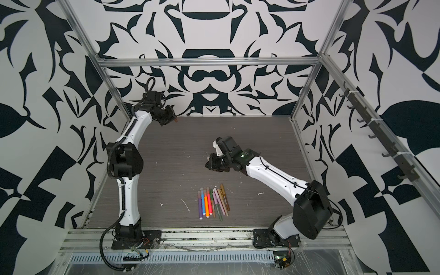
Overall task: Remove pen caps from pens
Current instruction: Place the pen cap at the center of the table.
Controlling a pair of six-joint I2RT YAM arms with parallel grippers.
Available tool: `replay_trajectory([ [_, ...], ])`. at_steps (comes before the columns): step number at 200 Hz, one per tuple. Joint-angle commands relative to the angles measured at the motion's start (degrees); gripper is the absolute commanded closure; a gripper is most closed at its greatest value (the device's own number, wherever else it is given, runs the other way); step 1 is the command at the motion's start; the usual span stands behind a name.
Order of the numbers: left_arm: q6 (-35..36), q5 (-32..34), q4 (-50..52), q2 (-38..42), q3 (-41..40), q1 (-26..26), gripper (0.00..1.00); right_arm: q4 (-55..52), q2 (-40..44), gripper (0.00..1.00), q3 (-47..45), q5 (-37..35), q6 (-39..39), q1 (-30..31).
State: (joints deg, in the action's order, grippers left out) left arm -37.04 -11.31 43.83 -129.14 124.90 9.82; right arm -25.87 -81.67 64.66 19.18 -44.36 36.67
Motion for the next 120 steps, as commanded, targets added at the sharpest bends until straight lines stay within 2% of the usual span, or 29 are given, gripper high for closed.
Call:
replay_trajectory([
  [1,8.42,6.23,5.72,6.31,-9.18,4.53,1.0,-6.46,0.86,1.0,0.41,-6.53,5.46,-5.27],
  [17,11.48,9.97,6.98,8.6,-14.41,6.96,1.0,-10.88,-1.72,1.0,3.27,-10.02,10.61,-8.33],
  [37,14.65,11.63,10.44,8.33,-17.09,9.29,1.0,-12.98,-5.28,1.0,5.99,-14.43,15.69,-11.15],
  [88,17.24,7.9,13.1,5.72,-21.8,10.44,1.0,-10.95,-15.46,1.0,12.25,-15.4,20.82,-17.59],
  [120,17.74,8.14,13.95,4.54,-22.38,11.0,1.0,-11.85,-21.98,1.0,17.25,-17.6,24.58,-17.85],
])
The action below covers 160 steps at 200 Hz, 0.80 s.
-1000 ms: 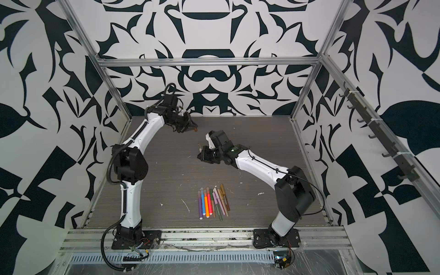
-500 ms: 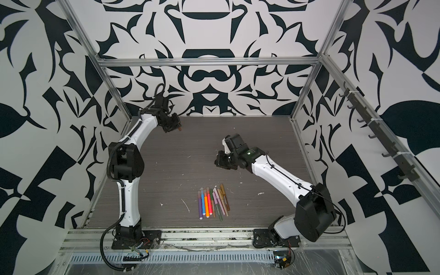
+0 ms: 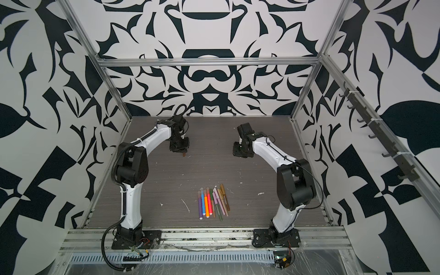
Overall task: Remove pen caps from pens
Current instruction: Place the pen cap at the center of the table.
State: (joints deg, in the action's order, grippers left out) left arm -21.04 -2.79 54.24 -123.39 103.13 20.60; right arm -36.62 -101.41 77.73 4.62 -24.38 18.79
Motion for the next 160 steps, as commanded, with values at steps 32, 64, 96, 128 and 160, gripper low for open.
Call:
replay_trajectory([
  [32,1.7,-0.4,3.86,-2.51,-0.5,0.78,0.93,-2.4,-8.17,1.0,7.31,-6.53,7.94,0.0],
  [64,1.61,-0.55,3.55,-3.38,-0.99,1.26,0.91,-4.32,-13.24,1.0,10.57,-6.47,9.27,-0.13],
  [96,1.56,-0.85,2.97,-4.44,-2.02,1.3,0.91,-5.21,-15.73,1.0,12.72,-5.69,9.01,-0.11],
  [128,1.3,-1.11,2.47,-4.87,-2.49,1.32,0.82,-5.82,-16.85,1.0,13.56,-5.29,9.15,-0.16],
  [160,1.26,-1.4,2.8,-5.82,-2.49,1.33,0.73,-8.23,-19.19,1.0,14.98,-5.18,9.93,-0.16],
])
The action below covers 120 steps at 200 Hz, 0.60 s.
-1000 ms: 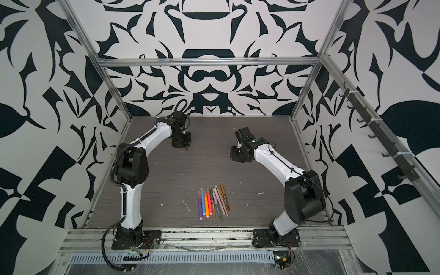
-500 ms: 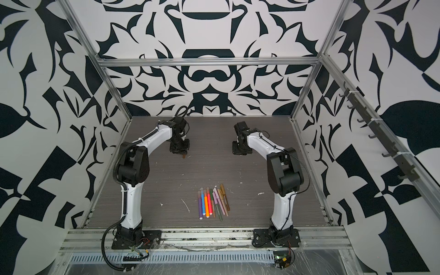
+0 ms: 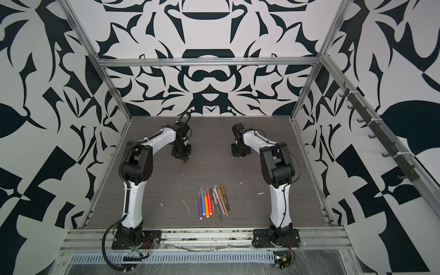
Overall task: Remove pen caps from pens
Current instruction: Place the pen cap at the center of the table.
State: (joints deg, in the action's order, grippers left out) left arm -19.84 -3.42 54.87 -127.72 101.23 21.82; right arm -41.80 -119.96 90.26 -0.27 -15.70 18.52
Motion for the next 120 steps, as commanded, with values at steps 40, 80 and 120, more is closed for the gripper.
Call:
replay_trajectory([
  [40,0.06,-0.82,2.17,-0.87,-1.01,0.11,0.57,-3.44,-0.88,0.91,2.33,-0.05,1.34,-0.07],
  [80,-0.77,-0.38,2.55,1.38,-0.15,0.11,0.55,-3.95,-1.55,0.74,2.3,1.19,1.38,-0.24],
  [120,-2.56,3.01,0.93,8.35,-0.06,0.01,0.52,-4.86,-2.07,0.69,3.08,0.98,1.51,-0.5],
])
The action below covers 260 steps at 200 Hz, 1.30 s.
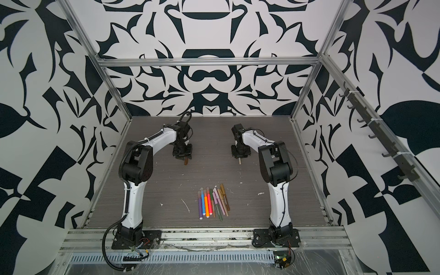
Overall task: Remove pen caps from pens
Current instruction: Place the pen cap at the center of the table, then pick up the pen from the bottom-center of the table.
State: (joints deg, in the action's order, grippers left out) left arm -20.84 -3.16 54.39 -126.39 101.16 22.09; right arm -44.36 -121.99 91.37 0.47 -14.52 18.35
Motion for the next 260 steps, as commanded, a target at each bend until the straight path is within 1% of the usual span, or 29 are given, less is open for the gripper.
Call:
replay_trajectory([
  [1,-1.61,2.82,1.33,7.25,0.04,-0.23,0.52,-2.31,-0.02,0.69,1.96,0.23,0.31,-0.33],
  [25,-2.39,4.7,-0.99,12.91,-0.26,-0.2,0.51,-2.44,0.59,0.68,2.31,-0.12,0.37,-0.42],
  [40,-2.95,5.73,-4.13,17.07,-1.68,-0.2,0.45,-2.56,1.71,0.68,2.65,-0.42,0.23,-0.42],
  [54,-3.91,7.11,-7.42,21.81,-3.79,-0.2,0.34,-2.66,3.48,0.68,2.76,-0.47,-0.2,-0.42],
  [64,-4.84,8.51,-11.5,25.44,-5.6,-0.12,0.27,-2.89,5.23,0.68,2.52,-0.56,-0.55,-0.35],
  [78,-7.36,9.86,-18.7,31.46,-10.51,-0.16,0.16,-2.71,8.26,0.68,1.28,-0.22,-1.27,0.07],
  [81,-8.36,10.3,-20.4,32.7,-11.81,-0.17,0.09,-2.68,8.98,0.68,0.95,-0.14,-1.36,0.1],
  [86,-9.8,10.77,-23.51,34.78,-14.33,-0.19,0.01,-2.68,10.33,0.68,0.15,0.16,-1.52,0.64],
  [88,-10.33,10.91,-24.76,35.5,-15.23,-0.2,0.0,-2.67,10.93,0.68,-0.22,0.21,-1.55,0.86],
  [104,-15.89,11.39,-30.74,40.55,-21.55,-1.54,0.01,-2.22,16.26,0.69,-4.5,0.98,-2.44,3.26],
  [108,-17.54,10.19,-31.7,41.31,-22.9,-2.21,0.01,-2.1,17.56,0.69,-5.7,1.29,-2.65,4.21],
  [117,-20.19,5.34,-33.39,42.34,-24.99,-4.29,0.01,-2.04,21.32,0.69,-9.39,1.68,-3.36,6.98],
  [128,-22.95,1.78,-32.62,42.53,-25.62,-6.03,0.01,-1.73,25.94,0.69,-14.28,1.89,-4.64,11.09],
  [143,-22.52,-0.89,-29.27,41.94,-23.7,-6.29,0.01,-1.01,32.11,0.69,-21.39,2.11,-8.08,17.03],
  [157,-22.31,-1.1,-27.17,41.79,-22.47,-6.27,0.01,-0.27,37.6,0.7,-27.72,1.5,-12.73,22.01],
  [179,-24.19,-0.14,-28.77,43.53,-24.96,-6.36,0.01,1.82,44.83,0.71,-36.18,1.33,-19.68,27.47],
  [194,-24.61,-0.44,-30.32,44.81,-27.2,-6.71,0.01,2.54,47.62,0.72,-40.46,1.21,-23.86,30.01],
  [207,-24.59,-3.05,-31.67,44.89,-28.24,-7.17,0.0,2.81,48.95,0.74,-43.72,0.78,-26.43,31.8],
  [224,-24.52,-5.38,-30.63,44.25,-28.05,-7.34,0.01,4.27,50.4,0.76,-47.2,0.55,-29.01,34.03],
  [250,-24.35,-7.44,-30.3,44.23,-28.27,-7.32,0.01,7.75,51.72,0.76,-51.09,1.86,-31.39,34.76],
  [260,-24.34,-7.5,-30.65,44.79,-28.63,-7.34,0.01,8.97,51.53,0.73,-51.75,2.56,-31.43,34.83],
])
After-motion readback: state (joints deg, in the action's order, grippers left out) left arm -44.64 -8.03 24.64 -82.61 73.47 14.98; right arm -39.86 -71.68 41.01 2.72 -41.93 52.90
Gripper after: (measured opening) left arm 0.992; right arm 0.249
